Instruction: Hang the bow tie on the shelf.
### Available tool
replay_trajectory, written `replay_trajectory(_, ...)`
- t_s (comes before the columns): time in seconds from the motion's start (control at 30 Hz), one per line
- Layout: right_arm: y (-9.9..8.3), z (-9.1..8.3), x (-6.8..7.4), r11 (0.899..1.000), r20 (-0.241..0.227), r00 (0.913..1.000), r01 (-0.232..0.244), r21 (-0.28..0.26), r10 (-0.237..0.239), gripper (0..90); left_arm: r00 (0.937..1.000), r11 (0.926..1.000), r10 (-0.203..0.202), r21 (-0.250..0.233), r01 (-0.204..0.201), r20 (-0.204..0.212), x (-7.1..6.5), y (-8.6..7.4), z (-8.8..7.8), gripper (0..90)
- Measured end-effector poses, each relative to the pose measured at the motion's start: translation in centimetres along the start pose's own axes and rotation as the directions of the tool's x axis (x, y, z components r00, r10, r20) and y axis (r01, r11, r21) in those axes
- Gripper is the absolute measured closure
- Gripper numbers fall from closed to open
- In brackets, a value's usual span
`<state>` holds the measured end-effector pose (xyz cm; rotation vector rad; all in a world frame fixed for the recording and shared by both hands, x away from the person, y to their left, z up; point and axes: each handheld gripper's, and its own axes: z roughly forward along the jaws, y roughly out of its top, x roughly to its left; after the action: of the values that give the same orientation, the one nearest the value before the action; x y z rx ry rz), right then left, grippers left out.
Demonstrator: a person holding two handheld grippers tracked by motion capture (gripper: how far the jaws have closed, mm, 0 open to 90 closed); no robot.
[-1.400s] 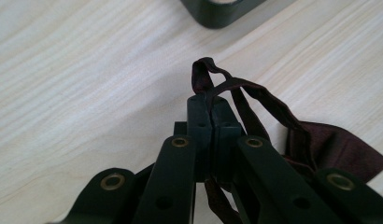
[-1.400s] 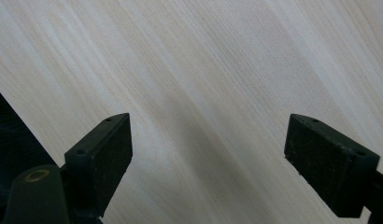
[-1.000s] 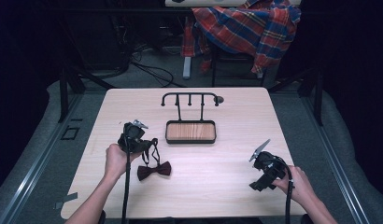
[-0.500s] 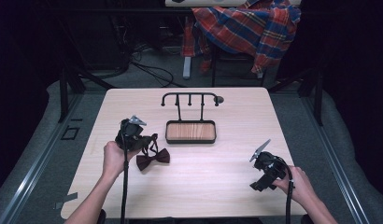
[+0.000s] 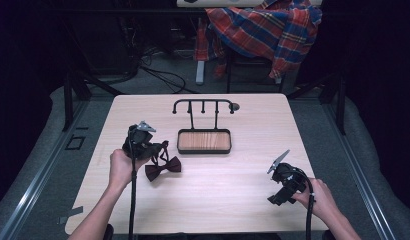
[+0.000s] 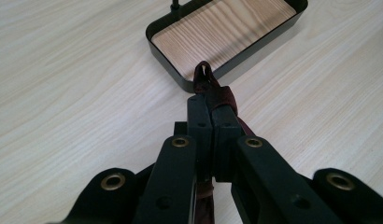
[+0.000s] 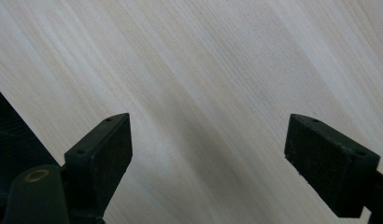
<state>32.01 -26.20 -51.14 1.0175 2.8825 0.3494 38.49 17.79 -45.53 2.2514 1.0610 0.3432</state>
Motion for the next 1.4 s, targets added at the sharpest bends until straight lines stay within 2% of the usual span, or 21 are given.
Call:
replay_trajectory(0.1, 0.0, 0.0, 0.0, 1.0, 0.008, 1.0, 0.0, 0.007, -0.001, 14.8, 0.9999, 1.0, 0.007, 0.001, -0.007, 0.015, 0.2, 0.3, -0.3, 88.8)
replay_trajectory(0.43, 0.0, 0.0, -0.1, 1.0, 0.008, 0.9999, -0.006, 0.003, 0.006, 14.8, 0.9994, 0.9987, 0.036, -0.037, -0.036, -0.002, 0.0, 1.7, -1.1, 88.8)
replay_trajectory(0.5, 0.0, 0.1, -0.1, 1.0, -0.016, 0.9997, -0.017, 0.0, 0.017, 14.8, 0.9991, 0.9981, 0.043, -0.045, -0.043, -0.001, 0.1, 1.9, -1.4, 88.8)
replay_trajectory(0.63, 0.2, 0.2, -0.2, 1.0, -0.007, 0.9998, -0.017, 0.014, 0.017, 14.8, 0.9985, 0.9967, 0.055, -0.061, -0.055, 0.002, 0.5, 2.3, -1.9, 88.8)
replay_trajectory(0.73, 0.2, 0.3, -0.2, 1.0, -0.016, 0.9994, -0.031, 0.006, 0.031, 14.7, 0.9982, 0.996, 0.06, -0.067, -0.06, 0.0, 0.7, 2.6, -1.8, 88.8)
replay_trajectory(0.93, 0.2, 0.3, -0.4, 0.999, -0.006, 0.9994, -0.033, 0.016, 0.033, 14.7, 0.998, 0.9954, 0.062, -0.072, -0.062, -0.012, 1.2, 3.0, -1.7, 88.8)
replay_trajectory(1.03, 0.0, 0.4, -0.3, 0.999, -0.023, 0.9987, -0.047, -0.009, 0.047, 14.7, 0.9982, 0.9951, 0.058, -0.079, -0.059, -0.013, 1.3, 3.2, -1.8, 88.8)
replay_trajectory(1.17, 0.0, 0.1, -0.4, 0.999, -0.006, 0.9995, -0.031, 0.006, 0.032, 14.7, 0.9979, 0.9946, 0.06, -0.083, -0.062, -0.021, 1.4, 3.5, -1.7, 88.7)
replay_trajectory(1.4, 0.0, 0.2, -0.3, 1.0, -0.023, 0.9993, -0.029, -0.003, 0.029, 14.8, 0.997, 0.9923, 0.074, -0.098, -0.076, -0.022, 1.3, 4.1, -2.0, 88.8)
